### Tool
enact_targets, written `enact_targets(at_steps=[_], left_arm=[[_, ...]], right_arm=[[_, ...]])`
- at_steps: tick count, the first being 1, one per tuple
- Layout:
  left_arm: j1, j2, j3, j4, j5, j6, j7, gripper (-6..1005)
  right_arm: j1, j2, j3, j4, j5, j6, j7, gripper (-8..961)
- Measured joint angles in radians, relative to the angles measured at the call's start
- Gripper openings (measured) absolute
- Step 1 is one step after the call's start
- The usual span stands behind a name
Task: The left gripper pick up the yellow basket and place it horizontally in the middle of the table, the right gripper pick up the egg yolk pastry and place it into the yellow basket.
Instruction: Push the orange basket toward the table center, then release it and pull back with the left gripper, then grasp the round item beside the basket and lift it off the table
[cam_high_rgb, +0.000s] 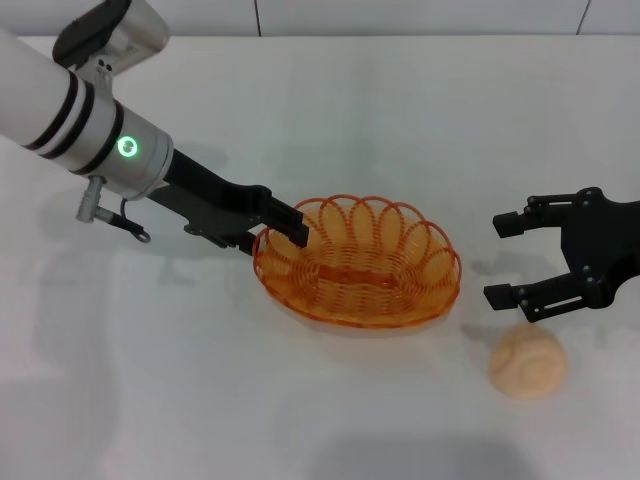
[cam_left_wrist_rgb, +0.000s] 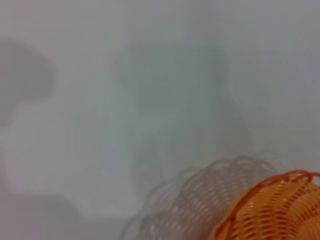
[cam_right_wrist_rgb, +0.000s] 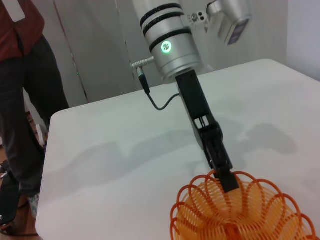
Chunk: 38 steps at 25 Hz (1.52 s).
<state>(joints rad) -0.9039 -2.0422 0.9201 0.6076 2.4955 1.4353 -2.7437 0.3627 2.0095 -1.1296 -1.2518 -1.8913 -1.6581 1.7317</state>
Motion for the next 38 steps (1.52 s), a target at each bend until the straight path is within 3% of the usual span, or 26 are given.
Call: enact_targets(at_steps=[4,10,20,23,30,38], left_arm=[[0.004,0.002,0.0,0.028,-0.01,0.016,0.011,737],[0.008,0.002,0.002,0.042,-0.01,0.02,0.027,881],[0.107,0.006,-0.002,0.171,-0.074,-0.019,0.127,876],[0.188,0.02,-0.036,0.243,-0.185,-0.037,0.313,874],[0.261,0.018,-0.196,0.274,-0.309,-0.035,0.617,873],[0.309,0.039,-0.198,0.276,-0.372,0.026,0.854,872]], right_arm=[[0.0,0.0,0.001,0.001,0.0,0.0,0.0,869],[-0.003,0.001,0.001,-0.001,0.0,0.0,0.0,869],[-0.014,0.002,0.004,0.007,0.0,0.01,0.005,869],[-0.022,0.002,0.002,0.009,0.001,0.012,0.008,869],[-0.024,0.002,-0.017,0.018,-0.01,0.038,0.041,864],[-0.026,0.002,-0.063,-0.004,-0.048,0.074,0.103,851]])
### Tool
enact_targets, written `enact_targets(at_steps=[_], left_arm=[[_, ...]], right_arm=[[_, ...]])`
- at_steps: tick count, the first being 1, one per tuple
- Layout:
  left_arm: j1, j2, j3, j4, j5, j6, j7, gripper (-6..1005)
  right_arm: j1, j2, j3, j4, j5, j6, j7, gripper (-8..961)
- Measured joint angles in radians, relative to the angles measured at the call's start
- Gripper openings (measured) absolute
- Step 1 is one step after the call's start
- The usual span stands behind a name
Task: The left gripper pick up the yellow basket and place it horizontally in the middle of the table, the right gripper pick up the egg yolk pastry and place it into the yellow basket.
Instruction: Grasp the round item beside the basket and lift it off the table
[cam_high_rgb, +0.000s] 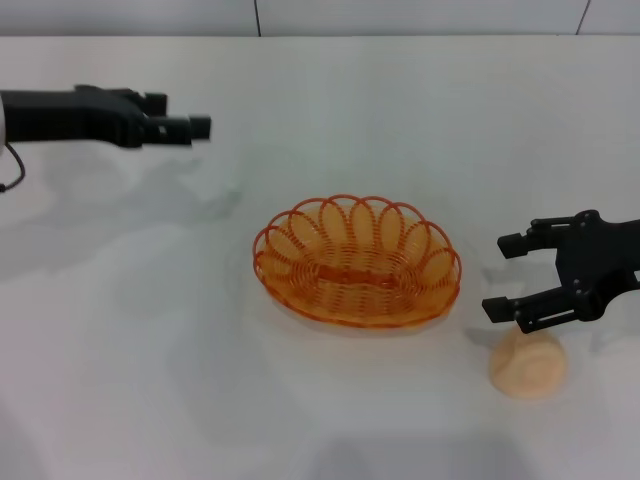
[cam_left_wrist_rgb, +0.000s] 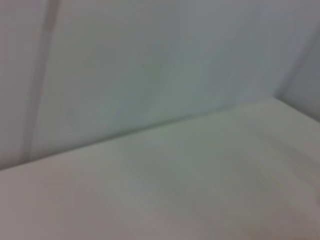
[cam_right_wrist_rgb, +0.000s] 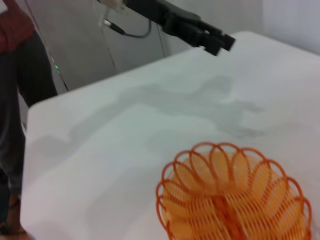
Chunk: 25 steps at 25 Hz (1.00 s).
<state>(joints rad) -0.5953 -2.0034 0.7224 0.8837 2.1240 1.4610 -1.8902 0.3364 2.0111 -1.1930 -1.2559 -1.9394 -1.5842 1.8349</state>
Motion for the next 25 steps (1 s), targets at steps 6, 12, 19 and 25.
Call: enact_targets(at_steps=[6,12,19,25], left_arm=[[-0.003,0.003,0.015,0.026,0.024,0.165,0.173,871],[0.004,0.002,0.015,0.055,0.018,0.255,0.255,870],[0.008,-0.003,0.014,0.056,0.024,0.27,0.281,870],[0.015,-0.006,0.014,0.057,0.02,0.275,0.279,870]], right_arm=[[-0.001,0.0,-0.043,-0.034,-0.066,0.019,0.069,841],[-0.006,0.0,-0.083,-0.049,-0.115,0.023,0.126,830],[-0.013,0.0,-0.112,-0.086,-0.2,0.013,0.181,819],[-0.014,0.0,-0.119,-0.092,-0.237,0.006,0.193,809]])
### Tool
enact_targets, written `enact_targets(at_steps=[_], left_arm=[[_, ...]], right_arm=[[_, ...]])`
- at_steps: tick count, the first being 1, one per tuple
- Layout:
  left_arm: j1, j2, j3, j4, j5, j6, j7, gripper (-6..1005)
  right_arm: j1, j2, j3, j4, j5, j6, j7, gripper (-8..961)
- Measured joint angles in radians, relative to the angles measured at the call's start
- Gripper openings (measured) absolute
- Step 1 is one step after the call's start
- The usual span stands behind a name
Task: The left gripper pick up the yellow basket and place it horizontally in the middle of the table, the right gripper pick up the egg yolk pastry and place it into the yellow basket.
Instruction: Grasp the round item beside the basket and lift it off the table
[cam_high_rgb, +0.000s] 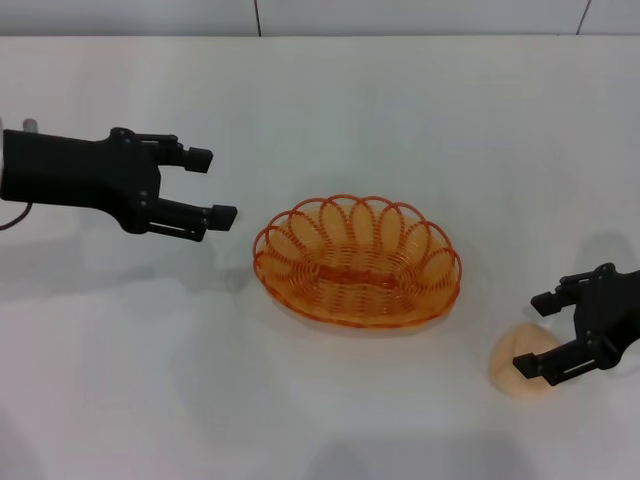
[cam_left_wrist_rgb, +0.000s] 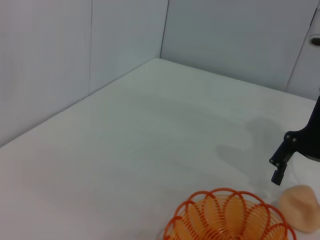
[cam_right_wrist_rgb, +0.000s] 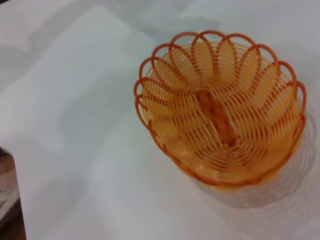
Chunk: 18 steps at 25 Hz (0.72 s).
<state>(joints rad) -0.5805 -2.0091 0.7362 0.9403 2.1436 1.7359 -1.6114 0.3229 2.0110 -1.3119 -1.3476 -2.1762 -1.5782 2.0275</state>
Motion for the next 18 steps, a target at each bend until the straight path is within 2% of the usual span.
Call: enact_targets(at_steps=[10,18], left_arm=[[-0.006,-0.006,0.0,0.0,-0.004,0.016,-0.011,870],[-0.001,-0.01,0.0,0.0,-0.005,0.016,-0.011,870]], right_arm=[[-0.004,0.0,-0.021,0.011,-0.03,0.008,0.002,792],[-0.006,0.0,-0.024,-0.007,-0.011,-0.003,0.002,459]])
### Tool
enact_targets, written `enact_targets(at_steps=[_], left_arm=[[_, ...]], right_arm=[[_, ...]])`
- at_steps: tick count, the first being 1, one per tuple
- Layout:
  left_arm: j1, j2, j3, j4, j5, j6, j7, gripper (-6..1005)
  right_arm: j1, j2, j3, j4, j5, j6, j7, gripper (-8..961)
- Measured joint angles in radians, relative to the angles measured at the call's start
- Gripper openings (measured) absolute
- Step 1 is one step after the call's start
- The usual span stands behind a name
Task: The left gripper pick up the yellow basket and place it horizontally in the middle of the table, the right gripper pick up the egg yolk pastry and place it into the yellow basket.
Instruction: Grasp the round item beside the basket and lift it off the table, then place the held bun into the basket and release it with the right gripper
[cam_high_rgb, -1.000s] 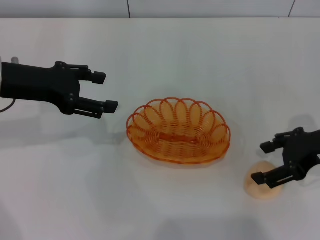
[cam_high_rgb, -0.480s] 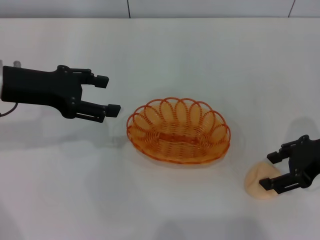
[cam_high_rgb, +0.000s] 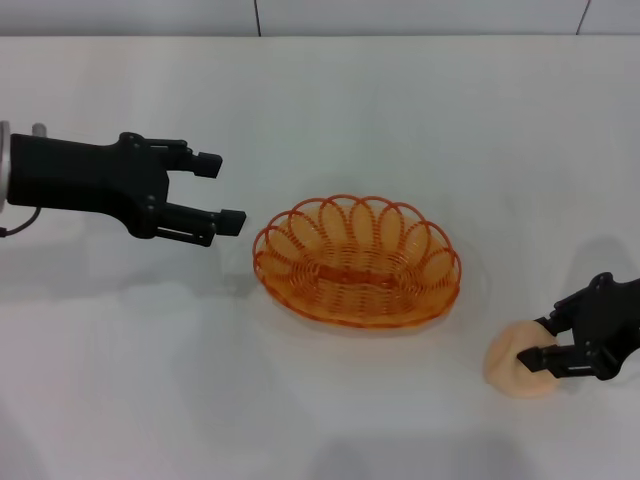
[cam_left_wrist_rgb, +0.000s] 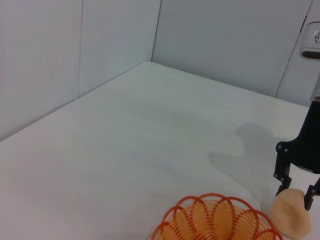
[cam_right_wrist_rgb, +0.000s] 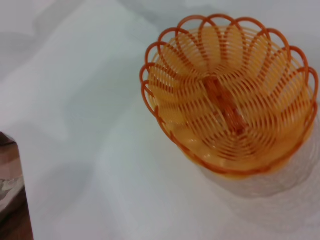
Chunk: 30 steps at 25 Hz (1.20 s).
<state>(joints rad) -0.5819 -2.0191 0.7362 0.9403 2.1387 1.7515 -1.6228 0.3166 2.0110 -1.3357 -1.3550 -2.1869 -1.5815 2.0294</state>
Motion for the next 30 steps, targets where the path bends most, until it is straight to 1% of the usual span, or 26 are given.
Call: enact_targets(at_steps=[3,17,24,27,30], left_arm=[[0.002,-0.002,0.0,0.0,0.0,-0.002,0.003,870],[0.017,-0.005,-0.006,-0.003,0.001,-0.007,0.031,870],[0.019,-0.008,-0.009,-0.007,0.0,-0.01,0.033,870],[0.019,-0.013,-0.009,-0.007,-0.001,-0.01,0.035,870],[0.019,-0.016,-0.009,-0.006,-0.002,-0.004,0.035,870]], right_arm=[[0.002,0.0,0.002,0.0,0.01,-0.01,0.0,349],[-0.001,0.0,-0.01,-0.054,0.064,-0.028,0.0,210],[0.02,0.001,-0.015,-0.113,0.154,-0.012,-0.002,160],[0.04,0.001,-0.041,-0.127,0.188,0.02,-0.007,134],[0.065,0.002,-0.084,-0.131,0.19,0.058,-0.008,113]])
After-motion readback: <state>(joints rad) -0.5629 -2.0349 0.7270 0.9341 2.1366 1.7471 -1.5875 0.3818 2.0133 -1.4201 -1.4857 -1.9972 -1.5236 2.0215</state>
